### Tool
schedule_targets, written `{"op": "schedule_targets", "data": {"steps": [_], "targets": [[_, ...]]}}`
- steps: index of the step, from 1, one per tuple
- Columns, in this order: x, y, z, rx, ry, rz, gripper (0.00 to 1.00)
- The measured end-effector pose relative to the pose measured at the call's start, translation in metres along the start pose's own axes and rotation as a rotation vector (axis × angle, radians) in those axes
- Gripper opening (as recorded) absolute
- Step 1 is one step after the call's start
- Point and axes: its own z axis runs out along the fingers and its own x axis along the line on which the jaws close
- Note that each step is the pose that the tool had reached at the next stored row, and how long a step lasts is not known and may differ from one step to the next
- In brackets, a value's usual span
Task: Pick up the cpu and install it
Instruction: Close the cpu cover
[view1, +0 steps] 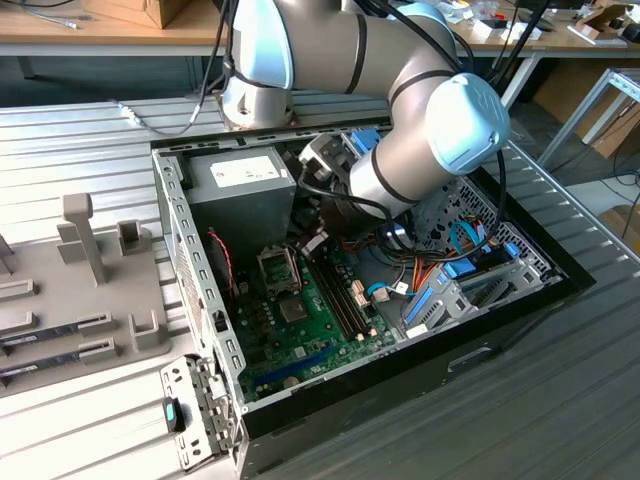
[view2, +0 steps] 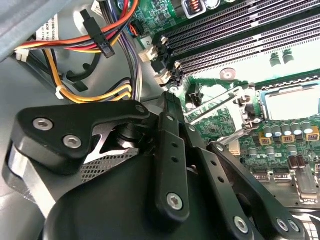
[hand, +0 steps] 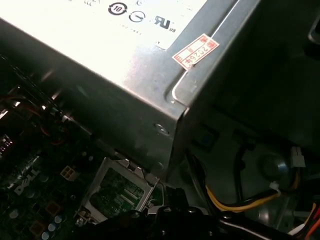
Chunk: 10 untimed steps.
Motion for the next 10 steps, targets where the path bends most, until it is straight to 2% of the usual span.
{"op": "schedule_targets", "data": {"steps": [2, 10], "targets": [[0.0008, 0.0, -0.0028, -0.002, -0.0009, -0.001, 0.11], [0.0017, -0.0008, -0.0044, -0.006, -0.0031, -0.003, 0.11]]}}
